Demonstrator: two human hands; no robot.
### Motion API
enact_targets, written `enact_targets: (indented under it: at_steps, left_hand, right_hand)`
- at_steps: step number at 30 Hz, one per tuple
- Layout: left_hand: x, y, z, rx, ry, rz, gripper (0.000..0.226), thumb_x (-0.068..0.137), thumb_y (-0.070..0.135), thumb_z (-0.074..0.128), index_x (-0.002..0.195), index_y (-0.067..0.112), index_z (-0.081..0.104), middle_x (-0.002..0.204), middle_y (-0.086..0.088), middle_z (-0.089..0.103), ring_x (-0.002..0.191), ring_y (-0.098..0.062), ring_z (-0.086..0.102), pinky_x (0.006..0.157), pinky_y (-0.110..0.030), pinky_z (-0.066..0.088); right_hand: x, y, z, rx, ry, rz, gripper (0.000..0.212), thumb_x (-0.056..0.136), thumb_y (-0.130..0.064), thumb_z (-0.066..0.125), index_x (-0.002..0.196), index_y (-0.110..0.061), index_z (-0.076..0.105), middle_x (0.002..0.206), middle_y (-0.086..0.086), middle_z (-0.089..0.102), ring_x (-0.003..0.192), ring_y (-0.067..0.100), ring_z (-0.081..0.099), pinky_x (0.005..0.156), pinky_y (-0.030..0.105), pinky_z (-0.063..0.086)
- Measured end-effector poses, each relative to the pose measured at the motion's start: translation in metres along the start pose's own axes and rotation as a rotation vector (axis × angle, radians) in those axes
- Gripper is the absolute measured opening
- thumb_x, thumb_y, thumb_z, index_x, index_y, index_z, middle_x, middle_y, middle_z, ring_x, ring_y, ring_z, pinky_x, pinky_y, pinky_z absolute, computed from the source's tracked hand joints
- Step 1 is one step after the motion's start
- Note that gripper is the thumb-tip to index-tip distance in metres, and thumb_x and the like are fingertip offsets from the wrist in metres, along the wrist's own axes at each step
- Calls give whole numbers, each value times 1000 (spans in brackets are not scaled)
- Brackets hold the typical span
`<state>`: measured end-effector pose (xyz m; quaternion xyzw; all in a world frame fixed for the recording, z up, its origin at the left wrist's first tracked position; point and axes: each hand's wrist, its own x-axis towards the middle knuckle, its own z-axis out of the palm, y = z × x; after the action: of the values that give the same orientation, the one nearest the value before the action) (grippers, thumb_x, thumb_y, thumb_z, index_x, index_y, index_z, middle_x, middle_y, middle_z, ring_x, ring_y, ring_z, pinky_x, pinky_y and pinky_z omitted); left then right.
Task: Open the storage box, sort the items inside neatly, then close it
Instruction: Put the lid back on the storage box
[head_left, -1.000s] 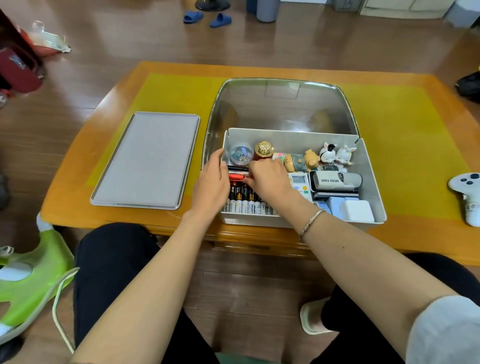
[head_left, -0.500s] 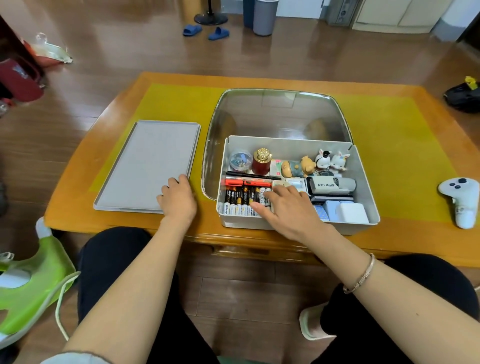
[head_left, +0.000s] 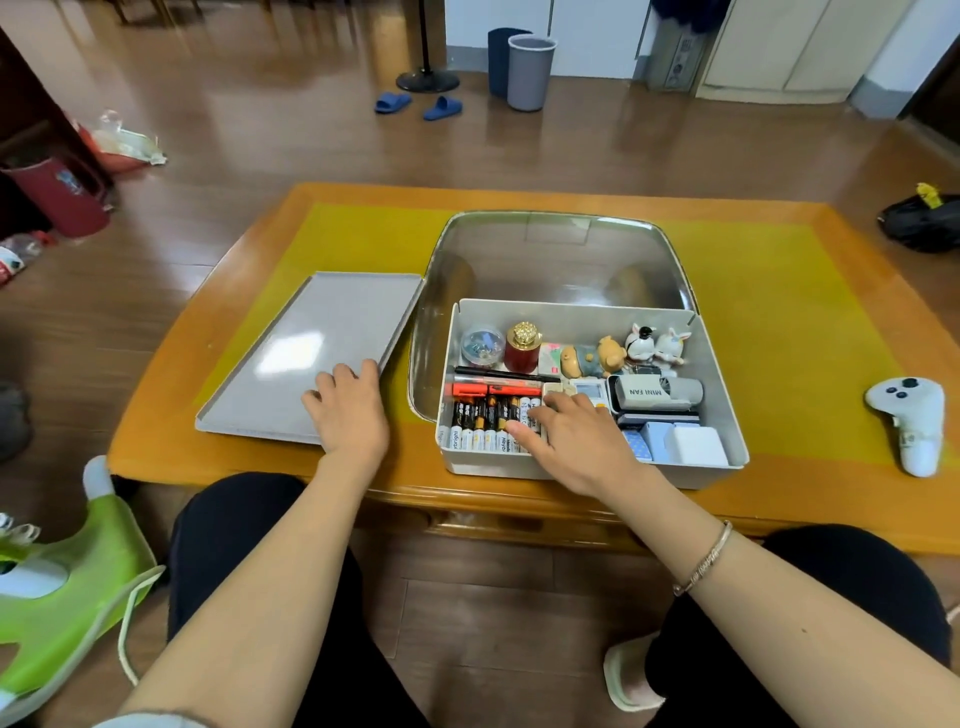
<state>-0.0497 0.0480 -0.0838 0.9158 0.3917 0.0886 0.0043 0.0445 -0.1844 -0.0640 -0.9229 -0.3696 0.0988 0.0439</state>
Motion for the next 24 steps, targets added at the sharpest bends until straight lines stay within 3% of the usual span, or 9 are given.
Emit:
enact_targets:
  at_steps: [4, 10, 14, 18, 24]
  left_hand:
    - [18, -3, -26, -43, 80, 42, 43, 82, -1, 57, 120, 16, 47, 119, -13, 52, 107, -34, 47, 85, -42, 36]
    - [53, 8, -77, -197, 136, 60, 52, 82, -6, 52, 126, 22, 48, 111, -13, 63, 99, -37, 61, 80, -42, 42]
    - [68, 22, -109, -257, 209, 100, 51, 84, -7, 48, 126, 23, 52, 109, -16, 66, 100, -39, 61, 82, -41, 44]
    - [78, 32, -149, -288, 331, 188, 48, 84, -5, 48, 120, 25, 57, 110, -15, 67, 104, -36, 59, 83, -38, 38]
    - [73, 52, -194, -422, 403, 343, 26, 93, 13, 53, 111, 30, 62, 105, -5, 70, 106, -34, 55, 83, -40, 35]
  right_hand:
    - [3, 3, -7, -19, 16, -3, 73, 91, -67, 14, 129, -20, 53, 135, 5, 49, 125, 25, 40, 101, 47, 30]
    - [12, 16, -39, -2, 135, 37, 67, 92, -65, 18, 128, -22, 54, 136, 3, 50, 128, 24, 40, 106, 48, 28]
    - [19, 32, -65, 20, 247, 57, 52, 94, -55, 36, 129, -20, 53, 132, 2, 54, 123, 24, 44, 101, 41, 33]
    - [22, 61, -95, 189, 323, 138, 42, 88, -33, 60, 126, -14, 56, 129, 9, 56, 121, 28, 46, 98, 36, 37]
    - [25, 90, -133, 567, 403, 235, 51, 86, -18, 67, 132, -4, 49, 132, 13, 55, 116, 25, 53, 94, 29, 40]
